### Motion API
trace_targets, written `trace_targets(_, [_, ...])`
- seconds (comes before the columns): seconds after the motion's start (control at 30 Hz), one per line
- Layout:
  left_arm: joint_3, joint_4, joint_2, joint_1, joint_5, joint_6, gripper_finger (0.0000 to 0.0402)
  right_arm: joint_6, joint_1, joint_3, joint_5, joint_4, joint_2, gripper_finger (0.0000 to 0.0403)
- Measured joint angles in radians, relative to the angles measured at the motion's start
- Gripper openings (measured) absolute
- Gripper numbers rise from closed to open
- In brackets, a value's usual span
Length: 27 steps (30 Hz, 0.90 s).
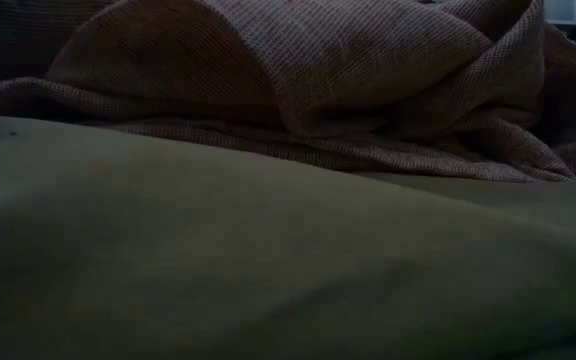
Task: Fold laundry
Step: Fold the purple panty
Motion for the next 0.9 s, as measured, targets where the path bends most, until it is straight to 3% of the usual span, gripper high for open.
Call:
trace_targets(0.4, [-0.001,-0.033,0.001,0.0,-0.005,-0.002,0.0164,0.0,0.0,0.0,-0.002,0.0,0.0,0.0122])
trace_targets(0.7, [-0.002,-0.045,0.002,0.002,-0.003,-0.007,0.0079,-0.023,0.0,0.0,0.003,-0.13,-0.007,0.0122])
trace_targets(0.9, [-0.003,-0.048,0.002,0.002,0.038,-0.033,0.0011,0.024,0.0,0.0,0.068,-0.228,-0.085,0.0122])
